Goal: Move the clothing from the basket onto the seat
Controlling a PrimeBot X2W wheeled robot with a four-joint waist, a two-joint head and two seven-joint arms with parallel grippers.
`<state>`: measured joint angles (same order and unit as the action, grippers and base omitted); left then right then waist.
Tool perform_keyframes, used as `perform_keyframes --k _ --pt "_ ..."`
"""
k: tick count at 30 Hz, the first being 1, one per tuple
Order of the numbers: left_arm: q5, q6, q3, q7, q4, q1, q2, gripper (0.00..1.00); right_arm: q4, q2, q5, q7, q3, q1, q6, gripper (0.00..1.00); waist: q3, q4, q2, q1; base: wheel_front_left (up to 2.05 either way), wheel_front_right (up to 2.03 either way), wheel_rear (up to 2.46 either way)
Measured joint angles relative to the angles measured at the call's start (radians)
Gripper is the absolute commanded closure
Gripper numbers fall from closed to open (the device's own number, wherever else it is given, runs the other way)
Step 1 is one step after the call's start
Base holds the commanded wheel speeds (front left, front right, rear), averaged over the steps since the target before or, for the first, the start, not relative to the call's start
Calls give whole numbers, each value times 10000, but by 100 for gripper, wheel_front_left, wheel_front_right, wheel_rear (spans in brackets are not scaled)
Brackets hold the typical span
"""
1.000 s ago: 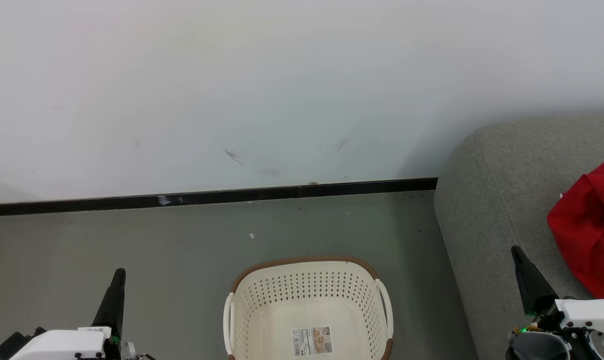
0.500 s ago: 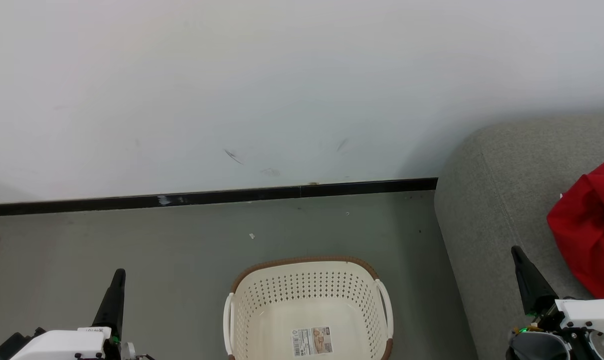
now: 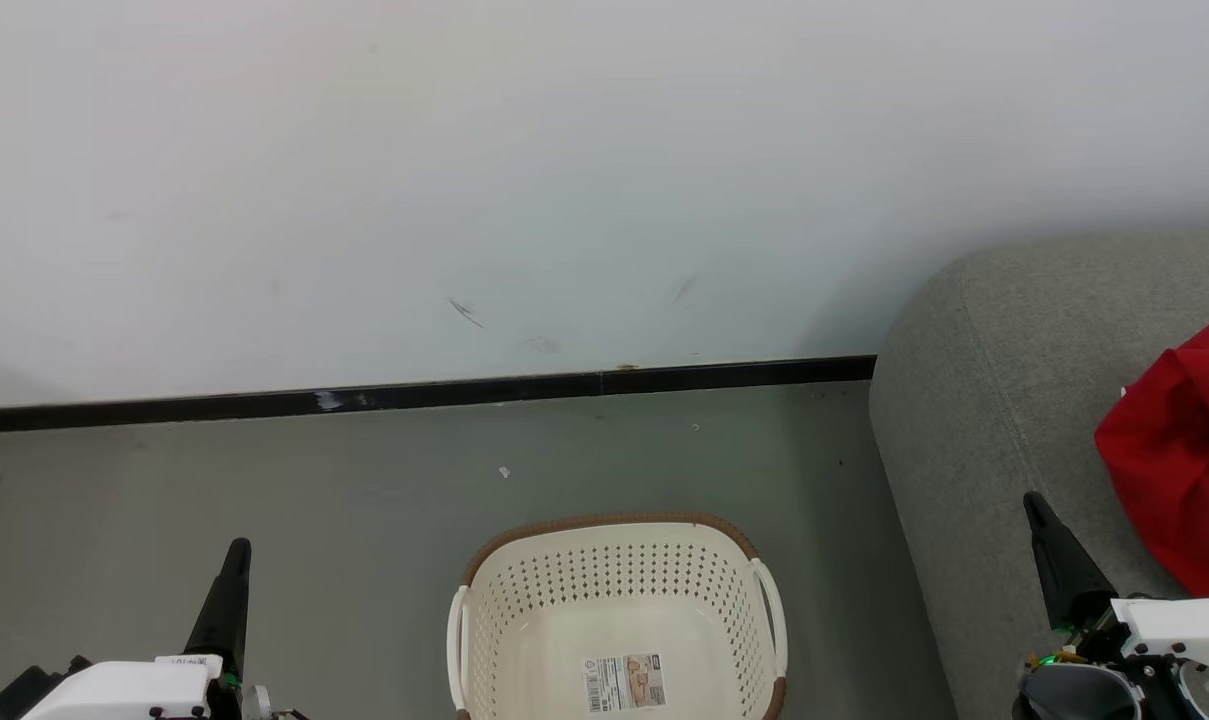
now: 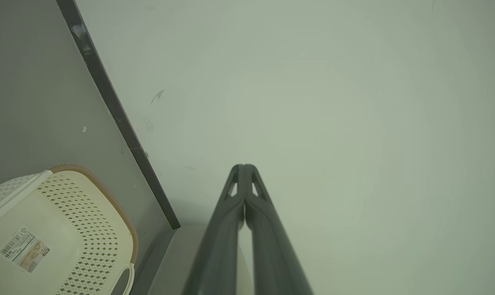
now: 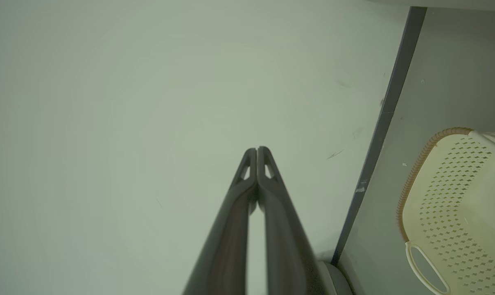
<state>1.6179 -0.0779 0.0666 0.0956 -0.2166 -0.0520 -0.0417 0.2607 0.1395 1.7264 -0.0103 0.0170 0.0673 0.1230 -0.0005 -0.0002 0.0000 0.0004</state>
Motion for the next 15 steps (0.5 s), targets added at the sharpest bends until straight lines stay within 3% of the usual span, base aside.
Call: perform_keyframes --k 15 --pt "0 -44 4 0 -42 -4 2 100 10 4 0 0 2 2 0 100 -1 0 0 -1 0 0 0"
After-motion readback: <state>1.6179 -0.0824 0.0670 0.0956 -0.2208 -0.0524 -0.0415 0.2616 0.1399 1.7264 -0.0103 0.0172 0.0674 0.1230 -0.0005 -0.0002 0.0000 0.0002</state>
